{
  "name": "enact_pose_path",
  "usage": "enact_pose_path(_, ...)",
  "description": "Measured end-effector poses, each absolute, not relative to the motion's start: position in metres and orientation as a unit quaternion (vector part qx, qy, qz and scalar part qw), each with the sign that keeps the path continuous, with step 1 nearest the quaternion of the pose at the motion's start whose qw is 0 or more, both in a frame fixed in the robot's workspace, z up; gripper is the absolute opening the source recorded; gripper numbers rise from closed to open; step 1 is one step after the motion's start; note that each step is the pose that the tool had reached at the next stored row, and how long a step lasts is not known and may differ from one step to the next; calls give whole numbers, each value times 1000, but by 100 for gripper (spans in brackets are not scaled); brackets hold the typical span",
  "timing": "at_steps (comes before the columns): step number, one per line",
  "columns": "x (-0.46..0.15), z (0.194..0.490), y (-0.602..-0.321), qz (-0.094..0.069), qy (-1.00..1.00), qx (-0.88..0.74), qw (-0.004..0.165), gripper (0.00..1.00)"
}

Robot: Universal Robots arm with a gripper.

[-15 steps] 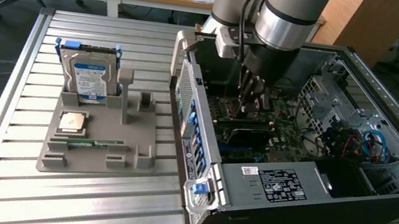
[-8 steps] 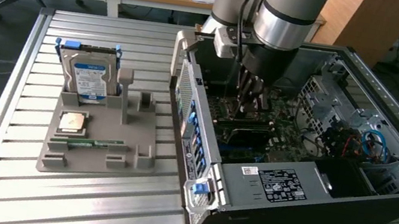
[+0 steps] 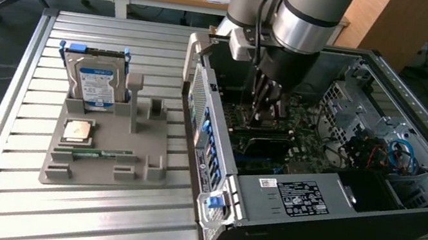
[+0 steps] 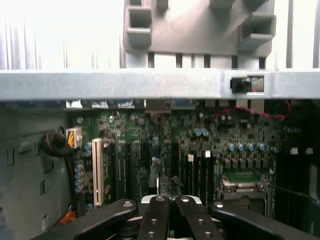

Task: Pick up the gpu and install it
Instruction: 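Press down on the gpu until it lock into place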

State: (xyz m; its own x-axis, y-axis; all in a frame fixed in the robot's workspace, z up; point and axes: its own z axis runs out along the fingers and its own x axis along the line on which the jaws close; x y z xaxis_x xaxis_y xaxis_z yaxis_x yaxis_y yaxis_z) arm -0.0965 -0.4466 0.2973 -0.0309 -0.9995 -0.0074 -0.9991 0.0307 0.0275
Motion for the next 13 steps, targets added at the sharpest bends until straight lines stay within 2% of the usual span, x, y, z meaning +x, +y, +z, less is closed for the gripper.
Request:
enact_pose_path(3,-96,297,-447,-29,-717,696,25,11)
enact_pose_path(5,-96,297,-447,-34,-717,695,31,11)
enact_pose_path(13,-96,297,-447,-37,-717,695,33,11)
